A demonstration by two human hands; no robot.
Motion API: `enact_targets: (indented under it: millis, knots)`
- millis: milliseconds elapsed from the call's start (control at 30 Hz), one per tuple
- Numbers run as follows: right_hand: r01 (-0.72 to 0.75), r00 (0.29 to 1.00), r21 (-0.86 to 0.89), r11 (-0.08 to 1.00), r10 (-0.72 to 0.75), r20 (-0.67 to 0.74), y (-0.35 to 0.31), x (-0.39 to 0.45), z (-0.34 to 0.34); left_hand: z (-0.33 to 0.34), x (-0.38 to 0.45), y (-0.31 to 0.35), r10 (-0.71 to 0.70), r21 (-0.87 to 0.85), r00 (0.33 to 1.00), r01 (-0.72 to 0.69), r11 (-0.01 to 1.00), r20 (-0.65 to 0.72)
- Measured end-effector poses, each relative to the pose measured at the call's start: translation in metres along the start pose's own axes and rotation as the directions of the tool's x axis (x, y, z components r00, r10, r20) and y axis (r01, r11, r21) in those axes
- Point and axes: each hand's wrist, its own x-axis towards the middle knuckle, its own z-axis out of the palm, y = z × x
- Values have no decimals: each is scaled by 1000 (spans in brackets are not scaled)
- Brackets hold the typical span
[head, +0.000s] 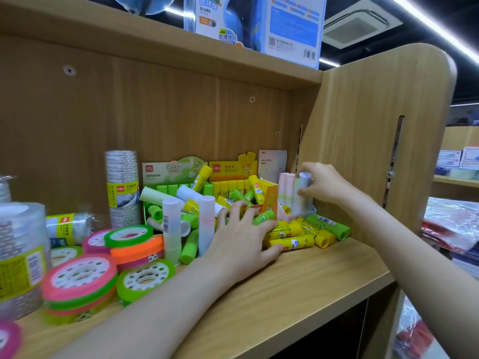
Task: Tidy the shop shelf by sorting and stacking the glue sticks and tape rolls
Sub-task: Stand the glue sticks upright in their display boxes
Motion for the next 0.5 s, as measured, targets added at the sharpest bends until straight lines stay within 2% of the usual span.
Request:
enact_targets:
  millis: [67,133,233,367,500]
  knots:
    - [-18,998,49,999,21,-53,1,1,3,0,0,0,1,-6,1000,-1,1000,0]
    - [-8,997,23,1000,10,-77,3,2,9,0,1,0,2,-4,1000,-2,1000,-4]
    - [54,990,-57,997,-61,-131,3,3,15,2,0,-1,7,1,1000,-7,1000,-13]
    - [184,951,-66,981,-194,-239,-3,13,14,4,1,-1,20,2,999,-20,1000,-42]
    - [210,957,-91,973,-224,-184,-9,28,23,3,0,-2,20,4,999,-20,1000,-48]
